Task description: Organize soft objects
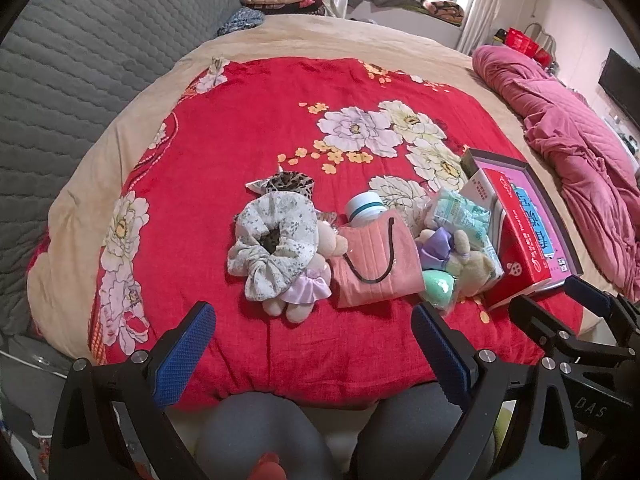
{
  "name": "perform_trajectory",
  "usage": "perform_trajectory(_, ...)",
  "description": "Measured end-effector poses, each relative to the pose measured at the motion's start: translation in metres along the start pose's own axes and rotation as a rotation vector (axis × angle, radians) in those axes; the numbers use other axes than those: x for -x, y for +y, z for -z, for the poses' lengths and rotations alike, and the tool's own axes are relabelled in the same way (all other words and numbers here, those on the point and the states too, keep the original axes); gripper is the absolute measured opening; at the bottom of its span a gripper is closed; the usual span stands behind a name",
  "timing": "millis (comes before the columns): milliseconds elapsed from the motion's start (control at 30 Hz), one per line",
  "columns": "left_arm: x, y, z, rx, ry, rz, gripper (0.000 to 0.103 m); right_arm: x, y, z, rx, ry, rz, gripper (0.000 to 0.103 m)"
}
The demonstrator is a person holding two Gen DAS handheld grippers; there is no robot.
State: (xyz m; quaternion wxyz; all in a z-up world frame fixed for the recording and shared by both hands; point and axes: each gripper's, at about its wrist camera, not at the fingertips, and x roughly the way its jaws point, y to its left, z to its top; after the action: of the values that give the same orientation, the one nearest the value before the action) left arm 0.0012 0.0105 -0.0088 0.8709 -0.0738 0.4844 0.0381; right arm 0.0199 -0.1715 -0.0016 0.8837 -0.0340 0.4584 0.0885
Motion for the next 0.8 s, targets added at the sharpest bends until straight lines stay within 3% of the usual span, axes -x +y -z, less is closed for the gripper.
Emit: perform_trajectory(800,-0.033,0.02,0.0,0.043,0.059,0.005,0.098,-0.028,0.007,-0.007,0.02,0.039,0.006,0.093)
